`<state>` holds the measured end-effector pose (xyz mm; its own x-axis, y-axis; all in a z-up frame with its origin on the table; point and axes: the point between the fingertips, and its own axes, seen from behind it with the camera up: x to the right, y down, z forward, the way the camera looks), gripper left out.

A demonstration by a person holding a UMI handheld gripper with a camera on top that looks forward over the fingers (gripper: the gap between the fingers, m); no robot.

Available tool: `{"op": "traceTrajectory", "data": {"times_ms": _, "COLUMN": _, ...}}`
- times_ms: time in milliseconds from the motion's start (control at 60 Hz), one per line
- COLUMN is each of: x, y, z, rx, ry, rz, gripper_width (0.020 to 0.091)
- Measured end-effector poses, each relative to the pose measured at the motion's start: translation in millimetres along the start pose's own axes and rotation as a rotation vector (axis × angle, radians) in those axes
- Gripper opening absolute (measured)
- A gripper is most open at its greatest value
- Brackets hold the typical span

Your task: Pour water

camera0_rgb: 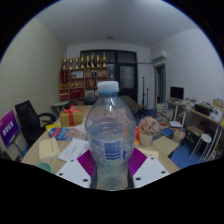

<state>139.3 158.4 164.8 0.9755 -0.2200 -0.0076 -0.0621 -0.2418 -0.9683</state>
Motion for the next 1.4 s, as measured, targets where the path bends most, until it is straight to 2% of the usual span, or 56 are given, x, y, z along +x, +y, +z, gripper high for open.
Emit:
{"op": "traceTrajectory", "data": {"times_ms": 100, "x": 2, "y": 61, "z": 29, "rx": -0.046, "ry": -0.041, "rz": 0.055, "gripper_width": 0.0414}}
{"op": "traceTrajectory", "data": {"times_ms": 183, "x": 18, "y": 82, "z": 22, "rx": -0.067, "ry": -0.071, "rz": 0.031, "gripper_width": 0.0420}}
{"op": "traceTrajectory", "data": {"times_ms": 217, "x": 8, "y": 88, "z": 37, "rx": -0.060, "ry": -0.093, "rz": 0.027, "gripper_width": 0.0424}}
{"op": "traceTrajectory", "data": {"times_ms": 283, "x": 10, "y": 90, "z": 22, "rx": -0.038, "ry": -0.153, "rz": 0.031, "gripper_width": 0.0437}}
{"op": "traceTrajectory", "data": {"times_ms": 350, "x": 15, "y": 102, "z": 25, "rx": -0.052, "ry": -0.152, "rz": -0.015, "gripper_width": 0.0447}}
{"op": "traceTrajectory", "data": {"times_ms": 367, "x": 7, "y": 107, "z": 37, "rx": -0.058, "ry": -0.145, "rz": -0.029, "gripper_width": 0.0498}}
{"op": "traceTrajectory", "data": {"times_ms": 383, "x": 6, "y": 101, "z": 42, "rx": -0.032, "ry": -0.150, "rz": -0.032, "gripper_width": 0.0461}}
{"op": "traceTrajectory", "data": {"times_ms": 567, "x": 13, "y": 104, "z": 37, "rx": -0.012, "ry": -0.155, "rz": 0.013, "gripper_width": 0.0460}}
{"op": "traceTrajectory", "data": {"times_ms": 683, "x": 13, "y": 105, "z": 34, "rx": -0.025, "ry": -0.144, "rz": 0.009, "gripper_width": 0.0590}}
{"op": "traceTrajectory", "data": {"times_ms": 800, "x": 8, "y": 127, "z": 21, "rx": -0.151, "ry": -0.141, "rz": 0.046, "gripper_width": 0.0779}}
{"op": "traceTrajectory", "data": {"times_ms": 833, "x": 9, "y": 128, "z": 8, "rx": -0.155, "ry": -0.133, "rz": 0.058, "gripper_width": 0.0835}}
{"op": "traceTrajectory", "data": {"times_ms": 850, "x": 9, "y": 129, "z": 2, "rx": -0.157, "ry": -0.126, "rz": 0.064, "gripper_width": 0.0840}}
{"op": "traceTrajectory", "data": {"times_ms": 917, "x": 11, "y": 130, "z": -18, "rx": -0.171, "ry": -0.088, "rz": 0.066, "gripper_width": 0.0829}}
{"op": "traceTrajectory", "data": {"times_ms": 1100, "x": -2, "y": 132, "z": -125, "rx": -0.204, "ry": -0.012, "rz": 0.044, "gripper_width": 0.0830}}
{"op": "traceTrajectory", "data": {"times_ms": 1283, "x": -41, "y": 95, "z": -246, "rx": -0.194, "ry": 0.063, "rz": 0.030, "gripper_width": 0.0825}}
{"op": "traceTrajectory", "data": {"times_ms": 1400, "x": -71, "y": 65, "z": -313, "rx": -0.163, "ry": 0.101, "rz": 0.028, "gripper_width": 0.0831}}
